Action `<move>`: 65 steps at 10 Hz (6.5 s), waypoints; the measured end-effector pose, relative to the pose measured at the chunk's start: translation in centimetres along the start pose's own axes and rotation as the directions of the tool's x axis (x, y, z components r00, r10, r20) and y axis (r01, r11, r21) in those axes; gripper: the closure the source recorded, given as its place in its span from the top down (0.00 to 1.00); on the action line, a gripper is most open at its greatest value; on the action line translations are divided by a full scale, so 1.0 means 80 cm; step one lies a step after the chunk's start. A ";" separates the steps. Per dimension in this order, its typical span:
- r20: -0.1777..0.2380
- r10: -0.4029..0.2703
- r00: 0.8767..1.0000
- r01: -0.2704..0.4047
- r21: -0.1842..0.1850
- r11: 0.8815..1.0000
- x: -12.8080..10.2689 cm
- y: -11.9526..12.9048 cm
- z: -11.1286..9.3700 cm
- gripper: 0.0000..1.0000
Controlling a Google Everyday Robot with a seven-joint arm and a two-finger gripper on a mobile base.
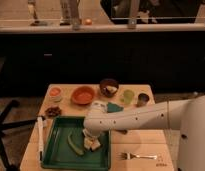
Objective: Wipe table surface with eraser
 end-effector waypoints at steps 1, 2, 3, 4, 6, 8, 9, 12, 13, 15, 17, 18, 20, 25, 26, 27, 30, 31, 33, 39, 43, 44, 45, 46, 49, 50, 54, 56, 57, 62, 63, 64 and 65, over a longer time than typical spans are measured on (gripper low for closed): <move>-0.001 -0.003 1.000 0.003 -0.005 1.000 0.000 0.000 0.001 0.45; -0.001 -0.009 1.000 0.009 -0.004 1.000 0.000 -0.001 0.000 0.35; 0.003 -0.018 1.000 0.018 -0.004 1.000 -0.001 -0.001 -0.001 0.23; 0.009 -0.027 1.000 0.027 -0.001 1.000 -0.003 0.000 -0.005 0.12; 0.023 -0.055 0.998 0.055 0.014 0.998 -0.007 0.002 -0.018 0.00; 0.050 -0.094 0.994 0.092 0.032 0.995 -0.014 0.005 -0.047 0.00; 0.062 -0.107 0.992 0.105 0.037 0.994 -0.016 0.007 -0.058 0.00; 0.102 -0.140 0.985 0.135 0.056 0.989 -0.019 0.006 -0.090 0.00; 0.114 -0.147 0.983 0.139 0.070 0.988 -0.018 0.001 -0.105 0.00; 0.137 -0.147 0.980 0.136 0.089 0.987 -0.015 -0.010 -0.135 0.00; 0.159 -0.135 0.978 0.119 0.107 0.987 -0.004 -0.027 -0.154 0.00; 0.168 -0.127 0.978 0.109 0.113 0.988 0.001 -0.034 -0.159 0.00; 0.190 -0.087 0.978 0.065 0.120 0.991 0.017 -0.057 -0.169 0.00; 0.220 0.055 0.974 -0.082 0.116 0.990 0.087 -0.134 -0.177 0.00; 0.224 0.077 0.972 -0.104 0.111 0.988 0.104 -0.147 -0.175 0.00; 0.226 0.081 0.971 -0.108 0.107 0.988 0.106 -0.149 -0.175 0.00; 0.226 0.081 0.971 -0.108 0.110 0.988 0.107 -0.150 -0.175 0.00; 0.226 0.081 0.971 -0.108 0.110 0.988 0.107 -0.150 -0.175 0.00; 0.225 0.078 0.971 -0.104 0.108 0.989 0.105 -0.149 -0.174 0.00; 0.237 0.253 0.938 -0.288 0.127 0.949 0.181 -0.195 -0.179 0.00; 0.257 0.437 0.862 -0.483 0.150 0.863 0.276 -0.223 -0.166 0.00; 0.261 0.475 0.841 -0.522 0.156 0.839 0.297 -0.222 -0.154 0.00; 0.262 0.494 0.829 -0.542 0.159 0.825 0.310 -0.221 -0.147 0.00; 0.266 0.518 0.813 -0.566 0.158 0.809 0.326 -0.220 -0.141 0.00; 0.247 0.544 0.802 -0.585 0.141 0.798 0.343 -0.220 -0.105 0.00; 0.234 0.545 0.805 -0.582 0.134 0.802 0.338 -0.218 -0.090 0.00; 0.193 0.547 0.815 -0.573 0.125 0.810 0.329 -0.218 -0.068 0.00; 0.177 0.555 0.813 -0.578 0.127 0.806 0.332 -0.223 -0.063 0.00; 0.168 0.561 0.810 -0.583 0.129 0.802 0.335 -0.225 -0.061 0.00; 0.160 0.606 0.779 -0.626 0.157 0.764 0.362 -0.243 -0.065 0.00; 0.154 0.605 0.781 -0.624 0.157 0.766 0.362 -0.242 -0.065 0.00; 0.142 0.589 0.796 -0.605 0.154 0.781 0.355 -0.237 -0.062 0.00; 0.131 0.573 0.809 -0.587 0.148 0.796 0.347 -0.231 -0.059 0.00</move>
